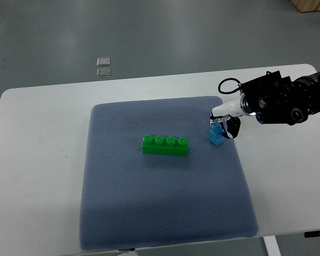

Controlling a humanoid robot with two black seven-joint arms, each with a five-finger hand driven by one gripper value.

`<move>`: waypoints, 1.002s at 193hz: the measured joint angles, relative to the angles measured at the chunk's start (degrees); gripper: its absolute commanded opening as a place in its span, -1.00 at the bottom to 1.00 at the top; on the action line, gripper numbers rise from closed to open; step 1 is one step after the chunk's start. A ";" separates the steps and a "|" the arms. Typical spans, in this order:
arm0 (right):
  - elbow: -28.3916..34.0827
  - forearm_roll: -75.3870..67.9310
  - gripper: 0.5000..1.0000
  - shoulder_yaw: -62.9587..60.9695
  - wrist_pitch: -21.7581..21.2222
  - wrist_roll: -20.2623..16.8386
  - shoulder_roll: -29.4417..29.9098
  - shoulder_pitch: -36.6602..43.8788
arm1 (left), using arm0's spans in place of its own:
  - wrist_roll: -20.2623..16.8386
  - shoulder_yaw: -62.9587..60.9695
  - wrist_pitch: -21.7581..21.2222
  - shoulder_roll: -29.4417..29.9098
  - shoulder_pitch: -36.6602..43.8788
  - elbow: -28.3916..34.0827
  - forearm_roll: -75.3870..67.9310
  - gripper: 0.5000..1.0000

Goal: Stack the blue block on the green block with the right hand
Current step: 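Lift the blue block and carry it over the green block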

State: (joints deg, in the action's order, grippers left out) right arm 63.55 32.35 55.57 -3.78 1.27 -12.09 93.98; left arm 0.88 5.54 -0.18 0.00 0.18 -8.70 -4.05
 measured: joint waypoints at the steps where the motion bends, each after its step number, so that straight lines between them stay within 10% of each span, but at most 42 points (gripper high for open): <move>1: 0.00 0.00 -1.00 -0.03 0.00 0.01 -0.01 0.01 | 0.00 0.00 0.00 0.00 0.00 0.00 0.00 1.00; 193: 0.70 7.36 -1.00 -12.30 3.94 11.57 -8.21 1.52 | 0.00 0.00 0.00 0.00 0.00 0.00 -0.01 1.00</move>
State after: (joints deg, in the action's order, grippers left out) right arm 64.25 39.71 43.27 0.16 12.84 -20.30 95.50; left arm 0.88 5.54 -0.18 0.00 0.18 -8.70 -4.06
